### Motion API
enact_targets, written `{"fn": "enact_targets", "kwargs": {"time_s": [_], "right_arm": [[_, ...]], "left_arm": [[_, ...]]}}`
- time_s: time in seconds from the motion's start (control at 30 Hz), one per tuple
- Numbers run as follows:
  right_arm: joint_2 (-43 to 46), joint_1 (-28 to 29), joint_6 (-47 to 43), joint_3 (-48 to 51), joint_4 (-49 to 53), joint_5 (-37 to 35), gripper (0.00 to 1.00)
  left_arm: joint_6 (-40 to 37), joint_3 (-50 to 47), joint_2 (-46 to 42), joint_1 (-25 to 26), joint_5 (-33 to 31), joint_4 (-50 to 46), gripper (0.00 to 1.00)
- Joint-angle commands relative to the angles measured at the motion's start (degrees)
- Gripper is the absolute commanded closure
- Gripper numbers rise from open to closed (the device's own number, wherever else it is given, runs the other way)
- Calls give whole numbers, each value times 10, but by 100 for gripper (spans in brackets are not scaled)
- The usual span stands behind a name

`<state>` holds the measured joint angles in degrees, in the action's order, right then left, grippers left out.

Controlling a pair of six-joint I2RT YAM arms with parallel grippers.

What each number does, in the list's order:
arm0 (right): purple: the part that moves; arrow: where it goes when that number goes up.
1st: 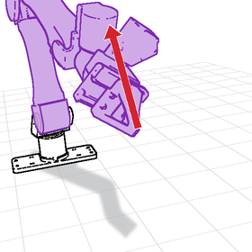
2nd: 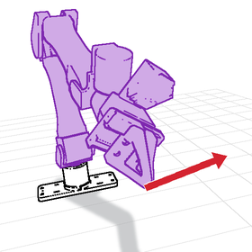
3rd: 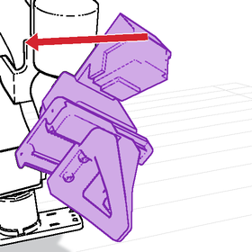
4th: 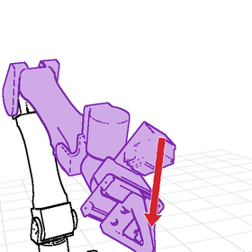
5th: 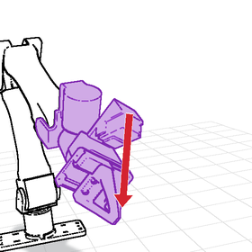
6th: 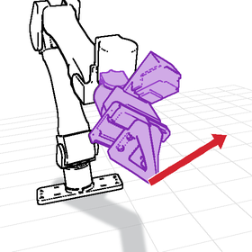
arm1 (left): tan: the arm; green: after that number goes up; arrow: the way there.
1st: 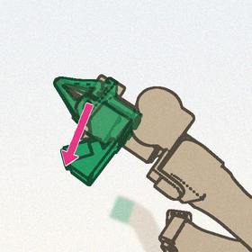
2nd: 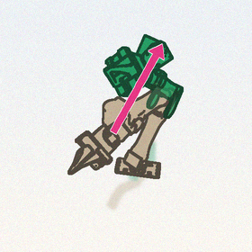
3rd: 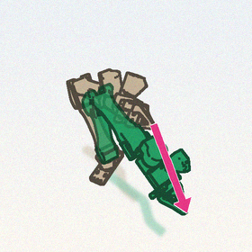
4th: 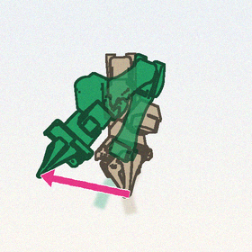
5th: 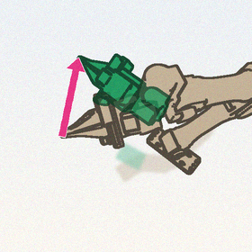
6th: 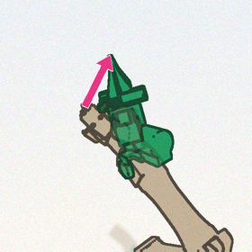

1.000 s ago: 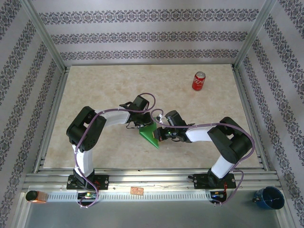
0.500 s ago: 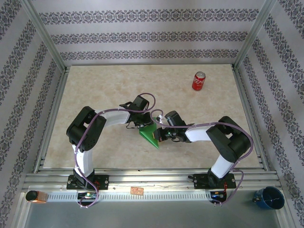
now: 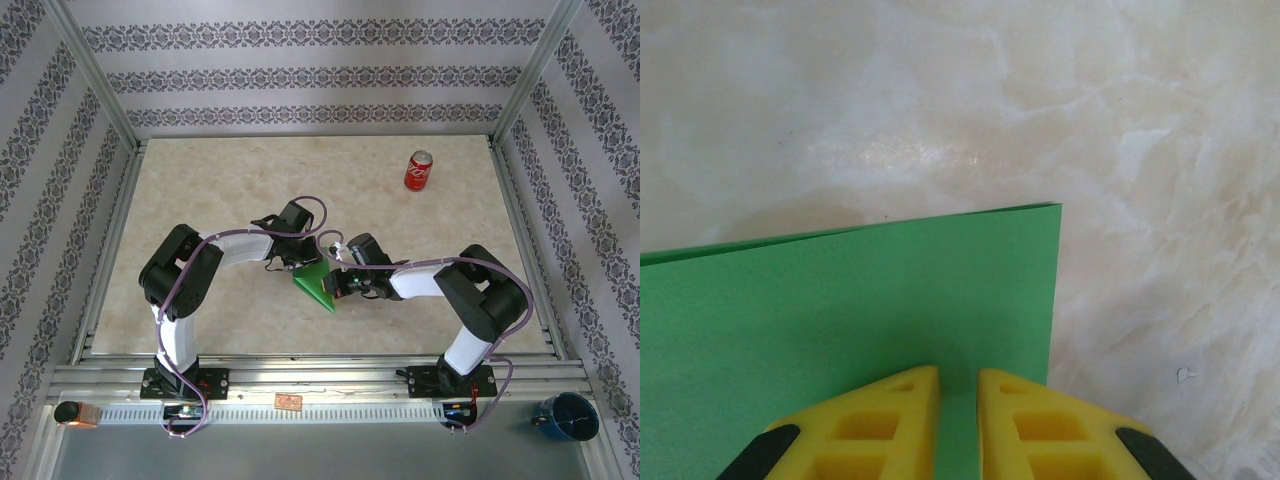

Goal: Fold a paper plane with a square sheet of paper (pick it up from the middle)
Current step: Third fold the triangle at the center of the table.

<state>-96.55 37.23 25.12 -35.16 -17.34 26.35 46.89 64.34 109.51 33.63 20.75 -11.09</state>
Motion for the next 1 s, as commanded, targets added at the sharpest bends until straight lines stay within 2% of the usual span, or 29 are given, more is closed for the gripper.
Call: {"fn": "enact_targets", "kwargs": {"time_s": [0.0,0.33,0.6,0.8,0.87,0.97], "right_arm": [[-13,-2,-14,-3,6,-11,100],[-17,-2,-17,-1,7,-13,100],[-21,-2,-15,0,2,-13,100],[-24,-4,-2,1,-15,-8,100],[-27,-5,3,0,-18,-6,100],[-25,-5,9,0,-23,-6,100]], "left_arm": [[7,-12,-9,-3,-6,-18,82],[-4,-9,-44,-3,-5,-14,79],[-4,-7,-89,-3,-46,-53,73],[22,-84,-179,-5,-115,-46,82],[30,-131,-225,-7,-115,-5,87],[57,-209,-282,-8,-77,105,97]]}}
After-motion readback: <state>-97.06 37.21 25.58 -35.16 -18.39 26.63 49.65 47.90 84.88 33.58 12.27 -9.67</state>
